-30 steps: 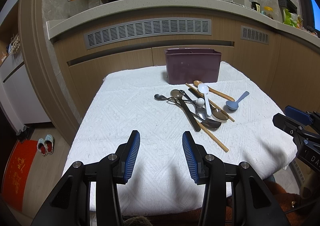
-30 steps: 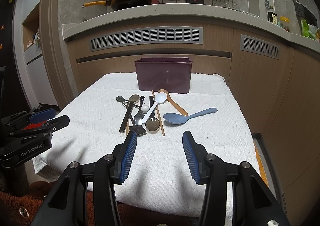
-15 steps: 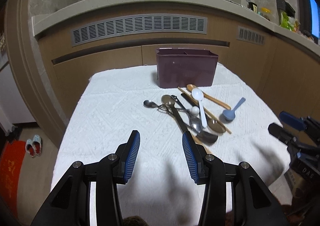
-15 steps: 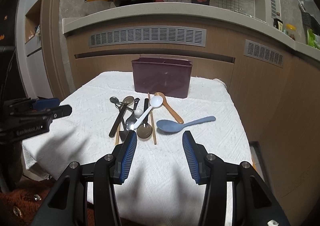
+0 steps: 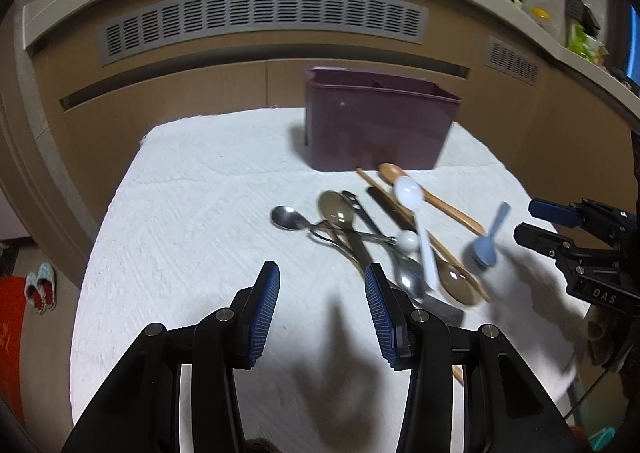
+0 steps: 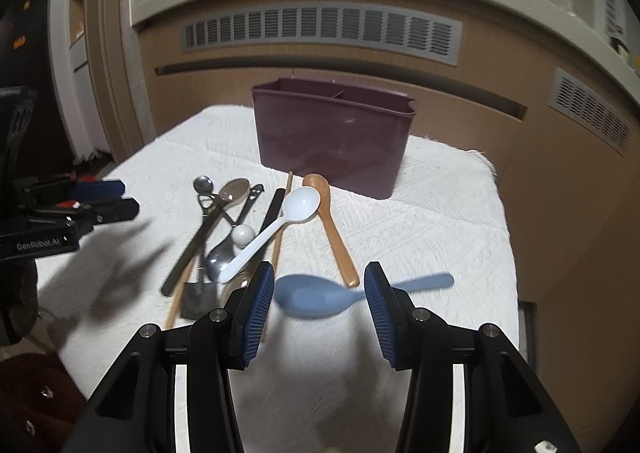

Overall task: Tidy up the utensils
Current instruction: 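Reach down and close the right tool on the wooden spoon handle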

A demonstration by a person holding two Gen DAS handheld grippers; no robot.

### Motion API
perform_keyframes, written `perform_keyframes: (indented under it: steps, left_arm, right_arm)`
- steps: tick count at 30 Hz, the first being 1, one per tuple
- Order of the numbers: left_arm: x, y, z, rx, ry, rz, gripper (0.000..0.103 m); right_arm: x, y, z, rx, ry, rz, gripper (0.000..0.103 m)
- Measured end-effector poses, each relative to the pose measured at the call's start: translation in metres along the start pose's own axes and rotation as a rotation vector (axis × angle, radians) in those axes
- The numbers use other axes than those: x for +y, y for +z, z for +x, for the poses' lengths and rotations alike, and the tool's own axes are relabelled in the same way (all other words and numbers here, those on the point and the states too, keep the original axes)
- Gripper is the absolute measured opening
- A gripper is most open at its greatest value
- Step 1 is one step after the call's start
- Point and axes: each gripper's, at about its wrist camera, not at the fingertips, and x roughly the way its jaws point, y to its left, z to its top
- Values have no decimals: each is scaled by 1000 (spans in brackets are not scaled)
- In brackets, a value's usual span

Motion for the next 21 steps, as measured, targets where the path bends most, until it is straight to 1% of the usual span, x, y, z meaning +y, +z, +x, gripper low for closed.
perform_keyframes:
  steps: [2, 5, 7, 9, 11, 13, 16, 19, 21]
  left_arm:
    - [12, 8, 11, 20, -30, -54, 45]
    - [24, 13, 17, 11, -19, -86, 45]
    - [32, 14, 17, -6, -5, -87, 45]
    - [40, 14, 18, -7, -12, -91, 45]
    - [48, 15, 20, 2, -35, -109, 45]
    - [51, 16, 24, 17, -57, -119, 45]
    - [48, 18, 31, 37, -64, -104, 45]
    - [39, 19, 39, 70, -75, -80, 45]
    - [32, 21, 43, 78, -90, -74, 45]
  right_arm:
    - [-5, 11, 20, 20, 1, -26, 43]
    - [-19, 25, 60, 96, 24, -5, 34]
    - [-27, 28, 83, 146, 61, 23, 34]
    - [-28, 32, 103, 191, 73, 26, 34]
    - [-24, 36, 116, 205, 87, 11, 34]
    - [-15, 43, 125, 193, 85, -15, 35]
    - [-2, 58, 143, 196, 82, -45, 35]
    - [2, 71, 158, 203, 99, -35, 35]
    - [1, 76, 160, 205, 88, -25, 28]
